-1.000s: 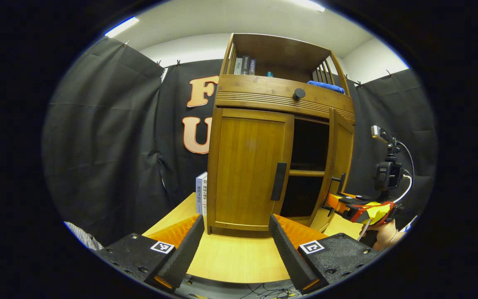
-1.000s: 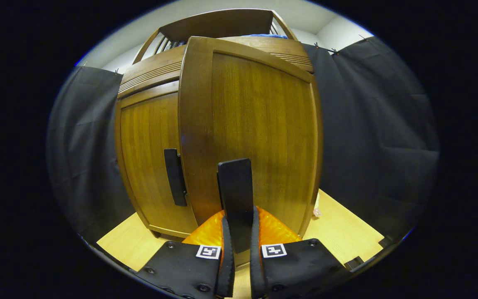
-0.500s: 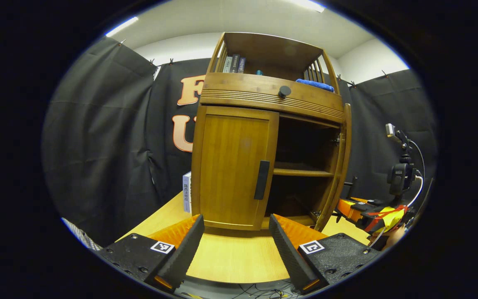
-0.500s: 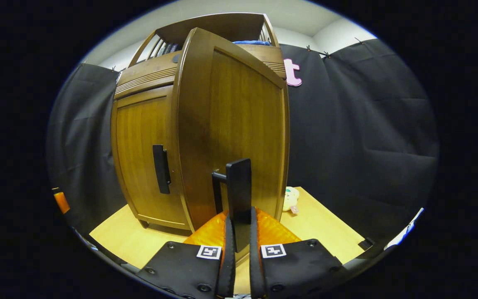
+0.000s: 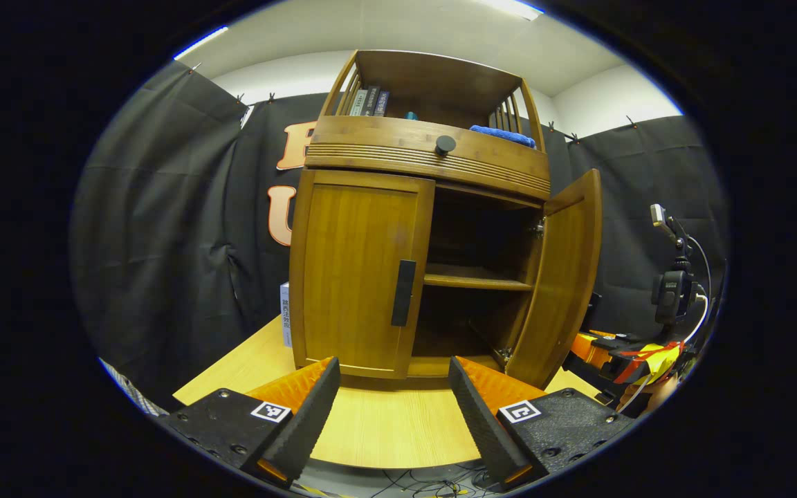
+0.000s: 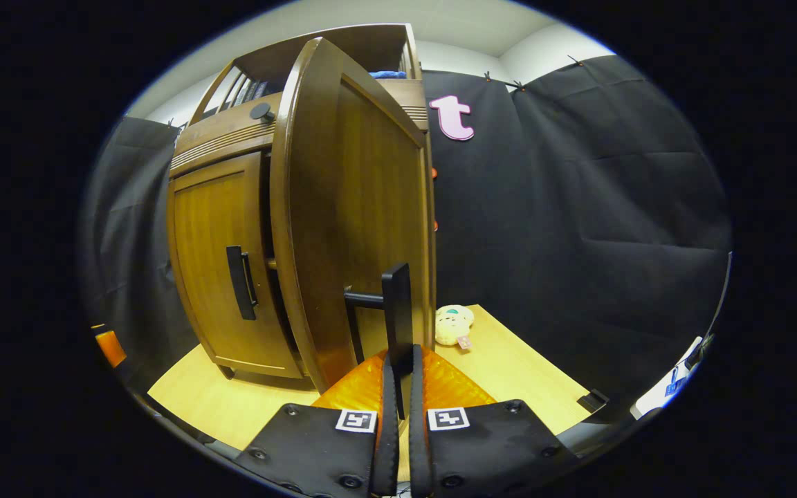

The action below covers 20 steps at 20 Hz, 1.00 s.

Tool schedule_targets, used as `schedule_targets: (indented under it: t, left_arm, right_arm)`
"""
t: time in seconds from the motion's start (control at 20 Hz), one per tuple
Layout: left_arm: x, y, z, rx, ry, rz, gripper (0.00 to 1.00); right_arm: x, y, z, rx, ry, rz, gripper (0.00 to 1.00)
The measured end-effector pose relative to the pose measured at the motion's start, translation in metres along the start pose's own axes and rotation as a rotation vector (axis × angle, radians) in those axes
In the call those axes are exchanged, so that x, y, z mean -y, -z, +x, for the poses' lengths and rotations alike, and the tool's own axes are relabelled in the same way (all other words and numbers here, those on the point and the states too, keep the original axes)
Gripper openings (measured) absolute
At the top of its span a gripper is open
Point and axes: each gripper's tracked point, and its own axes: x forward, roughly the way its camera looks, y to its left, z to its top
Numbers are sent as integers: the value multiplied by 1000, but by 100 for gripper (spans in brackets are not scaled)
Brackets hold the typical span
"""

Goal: Open the right door of the double-door shoe cabinet with the right hand, and open the left door with the left hand.

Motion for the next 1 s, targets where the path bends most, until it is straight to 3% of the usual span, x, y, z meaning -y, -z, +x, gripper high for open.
schedule_targets:
  t: [0.2, 0.35, 0.45, 0.5, 0.6, 0.85, 0.9, 0.95, 1.0]
  left_arm:
    - [17, -1, 0, 2, 24, 15, 98]
    - [27, 0, -1, -5, 31, 15, 98]
    - [30, 3, -2, -11, 33, 14, 91]
    - [33, 4, -2, -14, 33, 16, 91]
    - [36, 5, -2, -18, 31, 14, 98]
    - [45, 8, 4, -25, 33, 11, 98]
    - [45, 7, 6, -21, 30, 13, 91]
    - [43, 5, 9, -15, 21, 16, 91]
    - [41, 3, 13, -7, 14, 18, 92]
  right_arm:
    - [19, 3, -5, -7, 2, 8, 10]
    - [30, 0, -6, -8, 10, 18, 14]
    - [37, 0, -9, -6, 8, 23, 10]
    - [41, 0, -11, -3, 10, 19, 14]
    - [48, -2, -13, 0, 14, 15, 14]
    - [79, -6, -20, 8, 56, 26, 14]
    - [87, -8, -21, 10, 67, 28, 9]
    - [94, -9, -24, 13, 78, 33, 8]
    - [102, -9, -25, 16, 95, 34, 14]
